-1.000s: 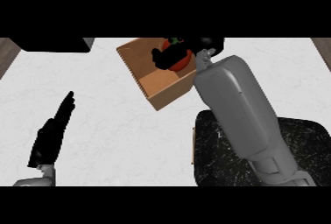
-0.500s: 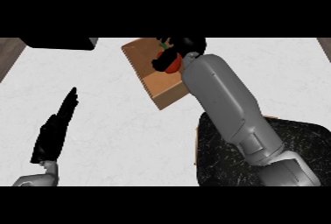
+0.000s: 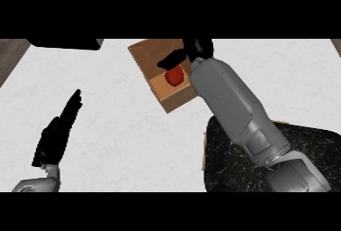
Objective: Pick the bell pepper from the tray and place it in the cardboard box
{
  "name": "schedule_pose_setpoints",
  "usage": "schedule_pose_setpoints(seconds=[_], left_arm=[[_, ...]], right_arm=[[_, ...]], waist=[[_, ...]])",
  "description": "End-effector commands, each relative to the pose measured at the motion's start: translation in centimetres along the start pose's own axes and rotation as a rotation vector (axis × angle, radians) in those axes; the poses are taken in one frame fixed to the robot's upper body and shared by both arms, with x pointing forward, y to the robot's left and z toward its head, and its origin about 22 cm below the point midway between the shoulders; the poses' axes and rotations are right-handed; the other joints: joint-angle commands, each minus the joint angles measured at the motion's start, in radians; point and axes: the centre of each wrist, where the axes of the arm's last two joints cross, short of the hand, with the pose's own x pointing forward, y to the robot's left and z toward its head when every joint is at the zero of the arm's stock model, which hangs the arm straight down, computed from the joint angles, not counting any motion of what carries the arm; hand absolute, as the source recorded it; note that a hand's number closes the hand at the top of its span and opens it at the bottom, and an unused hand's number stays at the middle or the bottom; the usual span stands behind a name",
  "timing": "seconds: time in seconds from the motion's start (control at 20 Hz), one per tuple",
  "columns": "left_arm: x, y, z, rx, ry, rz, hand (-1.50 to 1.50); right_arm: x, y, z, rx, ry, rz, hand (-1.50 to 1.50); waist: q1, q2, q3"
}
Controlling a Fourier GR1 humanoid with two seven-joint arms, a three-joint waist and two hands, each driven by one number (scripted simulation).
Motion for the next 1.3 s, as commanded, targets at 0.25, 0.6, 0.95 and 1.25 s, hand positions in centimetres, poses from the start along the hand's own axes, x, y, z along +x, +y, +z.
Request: schedule_pose_setpoints(seconds=[0.25,0.6,0.95,1.25], left_arm=[[-2.2,-0.4,1.4,0.04,0.015,-0.002,0.0],[-1.8,-0.2,2.2,0.047,0.036,0.001,0.0],[-3.1,1.0,1.5,0.074,0.06,-0.008,0.0],[-1.2,0.3,1.2,0.067,0.047,-0.01,0.0]], right_arm=[[0.1,-3.4,-1.2,-0.228,-0.018,-0.4,-1.5],[-6.6,-10.3,-2.0,-0.403,0.024,-0.501,-1.5],[-12.7,-16.5,-0.1,-0.478,0.037,-0.549,-1.5],[-21.0,-21.9,4.1,-0.424,0.001,-0.524,-1.5]], waist=[[-0.031,-0.006,0.001],[-0.058,-0.016,0.001],[-0.078,-0.021,0.0],[-0.078,-0.019,0.001]])
